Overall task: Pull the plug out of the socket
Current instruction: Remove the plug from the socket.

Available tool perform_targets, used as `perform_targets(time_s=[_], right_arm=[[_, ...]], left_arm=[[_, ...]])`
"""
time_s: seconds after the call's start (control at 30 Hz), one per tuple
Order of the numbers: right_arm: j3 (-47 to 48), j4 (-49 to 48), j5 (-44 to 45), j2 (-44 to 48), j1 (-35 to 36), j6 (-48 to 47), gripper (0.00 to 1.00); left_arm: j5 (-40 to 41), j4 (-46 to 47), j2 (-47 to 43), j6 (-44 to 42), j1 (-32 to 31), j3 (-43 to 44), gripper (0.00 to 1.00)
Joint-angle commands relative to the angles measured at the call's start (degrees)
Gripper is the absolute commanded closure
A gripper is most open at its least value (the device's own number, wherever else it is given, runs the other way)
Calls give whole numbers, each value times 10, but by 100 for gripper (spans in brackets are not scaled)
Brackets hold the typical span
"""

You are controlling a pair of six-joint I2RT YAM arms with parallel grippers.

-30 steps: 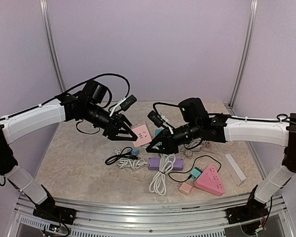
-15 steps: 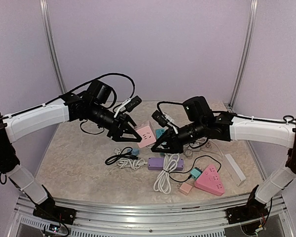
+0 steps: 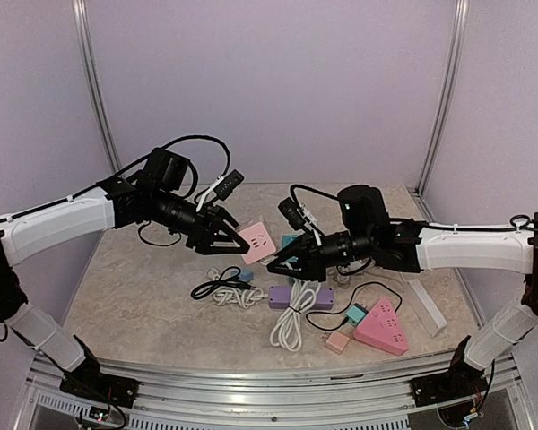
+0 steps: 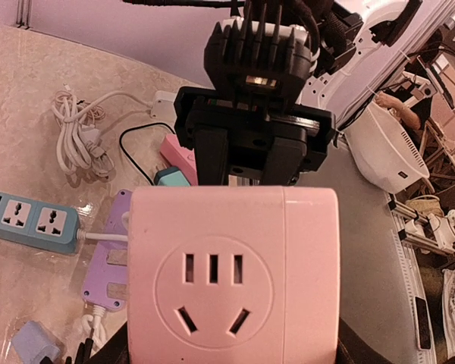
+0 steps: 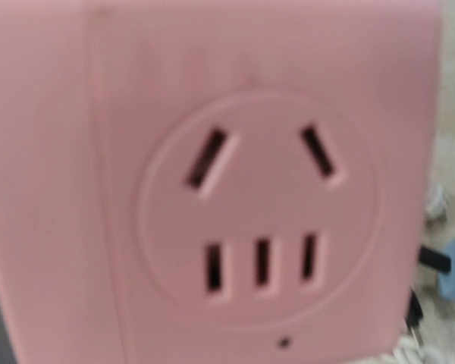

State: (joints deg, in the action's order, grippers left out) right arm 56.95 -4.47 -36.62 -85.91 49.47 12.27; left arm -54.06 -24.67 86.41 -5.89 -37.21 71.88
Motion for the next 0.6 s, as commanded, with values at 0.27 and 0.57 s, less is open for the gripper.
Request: perform_targets(time_s=[0.27, 0.57], right_arm=[[-12, -4, 37, -2, 13, 40, 100], [25, 41, 14, 21, -30, 2, 100]], left_arm=[[-11, 43, -47, 43, 45, -14, 99], [-36, -23, -20, -4, 13, 15, 99]])
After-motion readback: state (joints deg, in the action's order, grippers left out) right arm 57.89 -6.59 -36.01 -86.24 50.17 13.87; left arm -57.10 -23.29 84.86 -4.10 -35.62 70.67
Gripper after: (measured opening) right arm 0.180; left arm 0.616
